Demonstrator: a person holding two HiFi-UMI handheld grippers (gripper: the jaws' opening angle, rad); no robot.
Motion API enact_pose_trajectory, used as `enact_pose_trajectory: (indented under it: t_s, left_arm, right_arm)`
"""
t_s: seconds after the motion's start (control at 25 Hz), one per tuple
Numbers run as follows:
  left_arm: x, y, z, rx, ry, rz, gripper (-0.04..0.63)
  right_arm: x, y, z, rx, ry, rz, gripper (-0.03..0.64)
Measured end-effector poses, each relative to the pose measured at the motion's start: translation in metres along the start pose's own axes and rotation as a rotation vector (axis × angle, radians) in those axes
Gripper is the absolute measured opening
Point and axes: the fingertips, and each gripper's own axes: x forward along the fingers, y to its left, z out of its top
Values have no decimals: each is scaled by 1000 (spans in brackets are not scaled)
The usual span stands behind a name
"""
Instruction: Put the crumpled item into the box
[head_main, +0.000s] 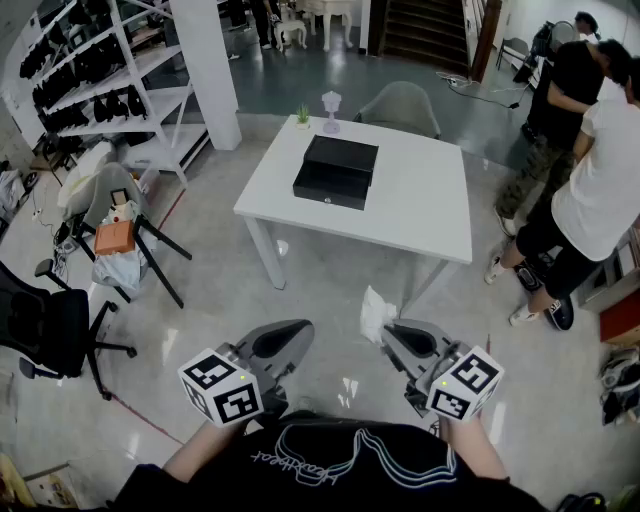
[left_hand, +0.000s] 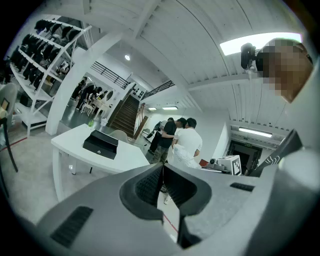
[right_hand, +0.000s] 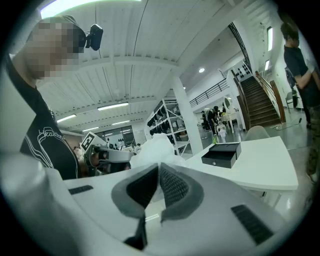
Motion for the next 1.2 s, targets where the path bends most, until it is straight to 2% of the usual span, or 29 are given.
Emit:
enact_pose_trajectory:
  t_s: [0.28,0.6,0.88,1.2]
  left_arm:
    - [-8,-30,-9,25,-24,8,8]
    - [-11,-32,-15,26,-37,5,8]
    - [-1,-18,-5,26,-43,-2,8]
    - [36,28,15,2,-31,-11,8]
  right_arm:
    - [-31,13,2,-28,-19,-1,11]
    - [-36,13,1,-23,-32,-23,11]
    - [-22,-1,7,-25,-20,-31,12]
    - [15,-45,16,-13,-2,-45,12]
